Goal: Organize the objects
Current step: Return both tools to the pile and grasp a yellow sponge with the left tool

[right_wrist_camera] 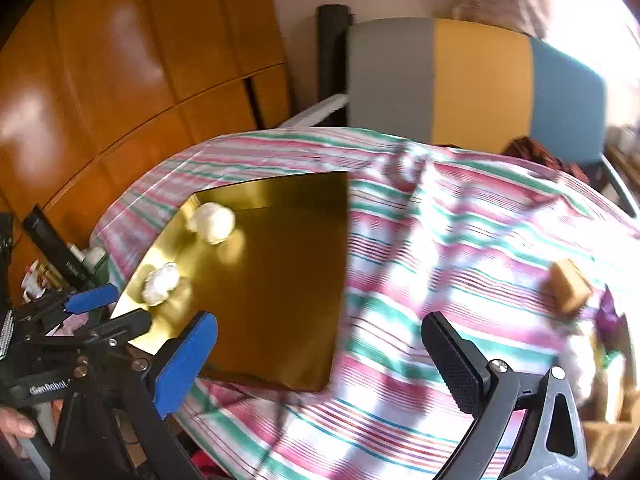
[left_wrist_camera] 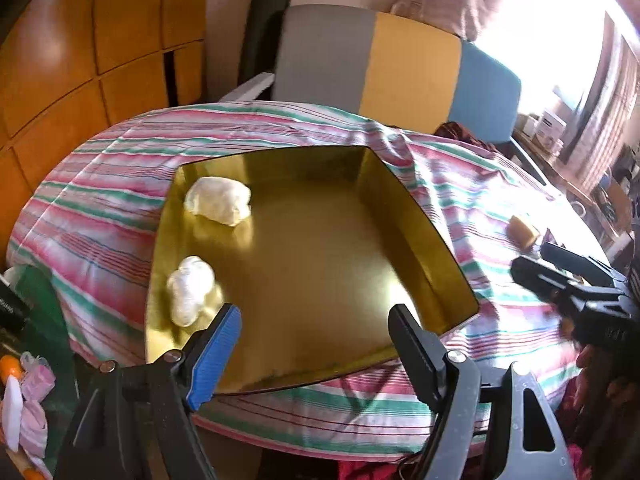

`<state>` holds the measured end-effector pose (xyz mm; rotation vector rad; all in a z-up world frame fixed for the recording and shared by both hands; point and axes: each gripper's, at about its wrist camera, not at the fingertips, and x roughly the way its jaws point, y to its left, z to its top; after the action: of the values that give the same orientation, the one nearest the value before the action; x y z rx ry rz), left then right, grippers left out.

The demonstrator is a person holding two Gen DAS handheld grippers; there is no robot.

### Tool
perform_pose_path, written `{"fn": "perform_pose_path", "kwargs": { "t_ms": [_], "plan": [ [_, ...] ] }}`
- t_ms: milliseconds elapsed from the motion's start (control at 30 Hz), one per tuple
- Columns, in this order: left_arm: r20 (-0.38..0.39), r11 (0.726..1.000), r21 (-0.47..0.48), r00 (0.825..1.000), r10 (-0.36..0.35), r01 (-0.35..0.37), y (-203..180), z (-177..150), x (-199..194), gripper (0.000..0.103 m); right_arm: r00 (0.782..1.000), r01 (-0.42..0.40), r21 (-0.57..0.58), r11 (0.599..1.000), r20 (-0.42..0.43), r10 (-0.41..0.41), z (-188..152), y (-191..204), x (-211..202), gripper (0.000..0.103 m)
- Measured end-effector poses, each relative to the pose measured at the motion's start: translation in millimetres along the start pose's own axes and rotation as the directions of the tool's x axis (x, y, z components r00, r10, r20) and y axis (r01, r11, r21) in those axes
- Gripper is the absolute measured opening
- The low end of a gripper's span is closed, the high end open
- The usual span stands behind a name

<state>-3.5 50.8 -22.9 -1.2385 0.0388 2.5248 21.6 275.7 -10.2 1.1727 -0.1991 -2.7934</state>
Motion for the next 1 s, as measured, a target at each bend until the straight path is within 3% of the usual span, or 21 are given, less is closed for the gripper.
{"fn": "perform_pose_path", "kwargs": {
  "t_ms": [233, 433, 633, 700, 867, 1000],
  "plan": [
    [-0.043, 0.997, 0.040, 0.997, -0.057, 0.059, -22.7, -2.7, 12.5, 0.077, 0.994, 0.112, 0.131, 0.985, -0.022, -0.110, -24.2, -72.0, -27.7, 0.103],
    [-0.062, 0.987, 0.080, 0.989, -0.136, 0.141, -46.6, 3.2, 15.7, 0.076, 0.974, 0.225, 0.242, 0.944, -0.036, -0.224, -40.8, -137.0, -63.2, 0.103],
    [-0.090, 0.953, 0.184, 0.969, -0.229, 0.242, -93.8, 10.7, 20.3, 0.075, 0.929, 0.331, 0.438, 0.836, 0.005, -0.371, -66.8, -207.6, -127.5, 0.103],
    [-0.117, 0.937, 0.213, 0.959, -0.257, 0.277, -110.7, 10.5, 25.5, 0.073, 0.912, 0.338, 0.523, 0.782, 0.022, -0.409, -79.5, -229.1, -147.5, 0.103],
    [-0.213, 0.890, 0.257, 0.921, -0.327, 0.376, -151.9, 8.8, 44.6, 0.070, 0.908, 0.260, 0.671, 0.694, 0.074, -0.412, -106.4, -265.9, -172.1, 0.103],
    [-0.302, 0.832, 0.266, 0.862, -0.407, 0.486, -185.4, 8.2, 59.1, 0.069, 0.901, 0.175, 0.734, 0.657, 0.149, -0.407, -114.4, -273.6, -182.3, 0.103]
  ]
}}
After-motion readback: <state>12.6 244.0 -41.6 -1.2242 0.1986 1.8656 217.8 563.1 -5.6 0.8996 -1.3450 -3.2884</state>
